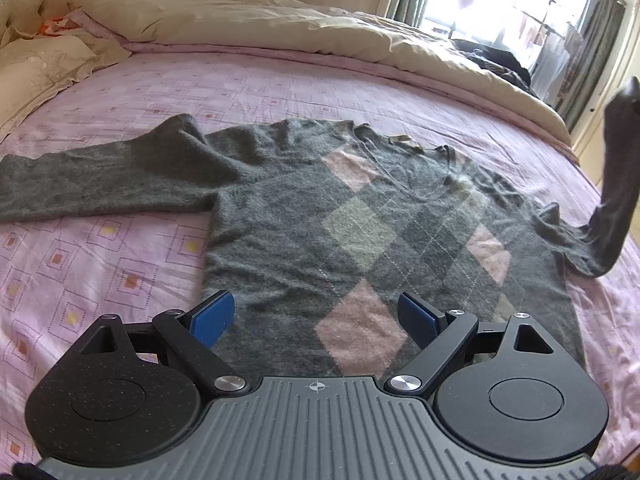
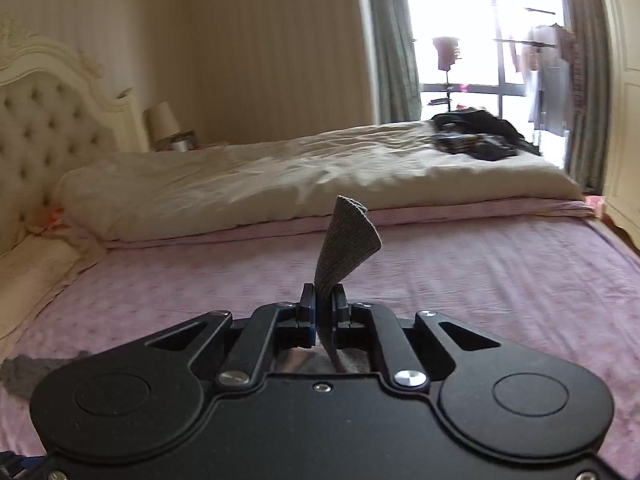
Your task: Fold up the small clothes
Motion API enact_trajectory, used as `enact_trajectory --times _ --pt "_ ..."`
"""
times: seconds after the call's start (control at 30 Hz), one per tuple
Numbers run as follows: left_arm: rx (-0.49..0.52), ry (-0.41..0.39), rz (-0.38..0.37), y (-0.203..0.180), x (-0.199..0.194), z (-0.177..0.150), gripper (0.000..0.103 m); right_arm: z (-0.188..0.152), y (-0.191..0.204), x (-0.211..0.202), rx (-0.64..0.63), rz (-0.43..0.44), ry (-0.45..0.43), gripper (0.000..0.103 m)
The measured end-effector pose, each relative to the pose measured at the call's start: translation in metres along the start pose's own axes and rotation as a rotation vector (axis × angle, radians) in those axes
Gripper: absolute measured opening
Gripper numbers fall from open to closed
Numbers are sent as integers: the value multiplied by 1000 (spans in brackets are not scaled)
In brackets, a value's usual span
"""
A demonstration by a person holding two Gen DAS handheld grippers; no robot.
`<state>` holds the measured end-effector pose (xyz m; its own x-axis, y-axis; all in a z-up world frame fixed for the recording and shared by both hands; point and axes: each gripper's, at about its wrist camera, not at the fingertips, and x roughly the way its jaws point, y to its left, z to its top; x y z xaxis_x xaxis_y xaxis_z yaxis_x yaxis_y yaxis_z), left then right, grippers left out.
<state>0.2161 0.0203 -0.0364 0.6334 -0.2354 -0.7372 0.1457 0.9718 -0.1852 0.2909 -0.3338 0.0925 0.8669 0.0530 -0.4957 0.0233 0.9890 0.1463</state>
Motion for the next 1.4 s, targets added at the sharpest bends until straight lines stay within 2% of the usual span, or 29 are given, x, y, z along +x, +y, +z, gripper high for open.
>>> enact_trajectory --times 0.17,0.3,0.4,0.47,0.5,0.53,0.6,0.63,0.77,0.9,1.07,1.13,1.23,1.27,1.3,1.33,1.4 --pt "-30 -8 8 28 -11 1 89 -37 86 55 -78 152 86 13" --pt "-54 2 12 49 -14 -1 89 -86 145 87 -147 201 167 13" --pt "-65 6 17 60 -14 -2 89 -117 169 100 -166 227 208 14" --pt "-72 9 14 65 -13 -2 89 -133 177 100 -151 277 208 22" --pt "-74 10 11 68 -12 -2 89 -138 175 99 -138 295 200 22" --pt "-75 11 10 70 -12 -2 89 -142 173 94 -125 303 186 27" --pt "-68 9 9 71 -11 0 89 -148 163 83 -119 295 154 33" --pt "-62 8 10 71 -10 2 89 -152 157 77 -122 282 144 33" --pt "-52 -6 0 68 -2 14 89 -170 127 50 -107 202 118 33" --pt "-56 -1 -19 57 16 29 89 -193 100 27 -132 77 85 34" --pt "-21 21 -46 36 45 39 87 -221 80 8 -141 -10 56 35" --pt "-19 31 -52 30 56 42 80 -231 78 9 -151 -25 63 42" --pt "-38 56 -57 25 72 46 79 -244 72 10 -124 -21 71 45" --pt "-51 69 -61 25 78 47 76 -243 71 10 -114 -17 64 46" --pt "-68 81 -68 25 82 48 71 -243 69 10 -106 -14 66 49" --pt "-85 92 -78 26 87 49 60 -244 67 11 -95 -11 70 49" --pt "-118 90 -72 27 92 52 47 -245 65 12 -84 -4 70 49"
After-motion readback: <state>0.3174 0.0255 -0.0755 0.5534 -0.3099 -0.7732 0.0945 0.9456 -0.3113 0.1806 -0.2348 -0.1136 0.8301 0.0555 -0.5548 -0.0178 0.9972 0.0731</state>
